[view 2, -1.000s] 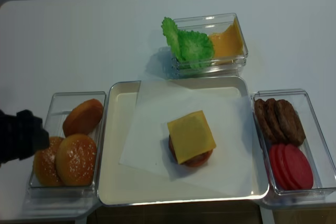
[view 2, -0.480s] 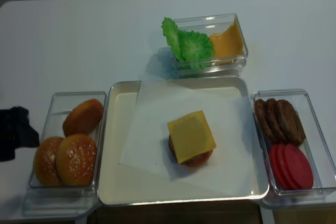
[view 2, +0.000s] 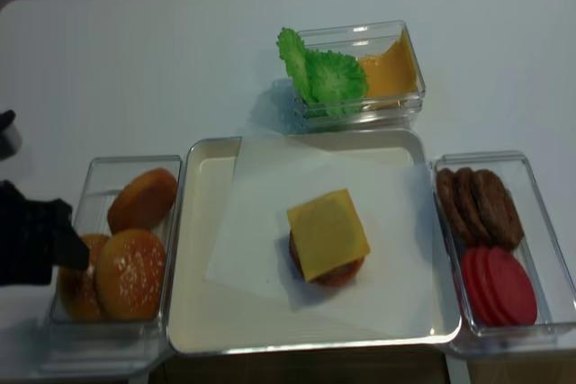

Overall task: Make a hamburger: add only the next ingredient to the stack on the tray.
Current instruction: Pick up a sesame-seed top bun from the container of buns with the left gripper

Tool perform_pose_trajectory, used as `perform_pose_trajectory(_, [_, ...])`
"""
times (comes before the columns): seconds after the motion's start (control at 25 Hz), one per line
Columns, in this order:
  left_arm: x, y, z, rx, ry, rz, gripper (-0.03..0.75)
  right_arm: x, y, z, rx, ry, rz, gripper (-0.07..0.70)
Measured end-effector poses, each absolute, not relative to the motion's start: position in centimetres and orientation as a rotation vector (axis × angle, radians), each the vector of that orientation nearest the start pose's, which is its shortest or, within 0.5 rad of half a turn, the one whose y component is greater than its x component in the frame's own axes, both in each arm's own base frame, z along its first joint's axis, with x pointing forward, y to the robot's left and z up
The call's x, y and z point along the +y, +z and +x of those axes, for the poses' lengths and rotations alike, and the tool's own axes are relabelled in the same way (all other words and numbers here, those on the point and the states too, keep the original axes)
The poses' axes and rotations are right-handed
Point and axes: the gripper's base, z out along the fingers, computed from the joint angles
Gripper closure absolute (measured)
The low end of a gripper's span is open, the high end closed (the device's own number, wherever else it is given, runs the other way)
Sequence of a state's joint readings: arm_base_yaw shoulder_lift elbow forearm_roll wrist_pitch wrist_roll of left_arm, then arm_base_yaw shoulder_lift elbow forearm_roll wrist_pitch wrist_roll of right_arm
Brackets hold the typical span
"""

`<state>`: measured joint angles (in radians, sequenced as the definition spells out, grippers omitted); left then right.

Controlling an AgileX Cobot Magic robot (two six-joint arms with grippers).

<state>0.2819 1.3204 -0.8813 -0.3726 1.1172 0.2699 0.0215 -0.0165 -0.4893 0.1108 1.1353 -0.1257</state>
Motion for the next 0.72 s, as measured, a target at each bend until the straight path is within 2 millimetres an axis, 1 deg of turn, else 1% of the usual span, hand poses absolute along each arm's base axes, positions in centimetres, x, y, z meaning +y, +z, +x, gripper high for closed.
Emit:
perform_pose_trajectory(0.32, [3.69, 25.39, 22.59, 2.885, -0.42, -0.215, 0.274, 0.89, 26.87, -0.99, 2.102, 0.069, -0.17, 0.203])
perform_pose_trajectory(0.52, [3.79, 24.67, 22.98, 2.912, -0.433, -0.203, 0.274, 0.89, 26.87, -0.99, 2.102, 0.069, -0.17, 0.203])
perform_pose_trajectory(0.72, [3.82, 24.52, 23.05, 2.918, -0.435, -0.199, 0.275, 0.89, 26.87, -0.99, 2.102, 0.069, -0.17, 0.203])
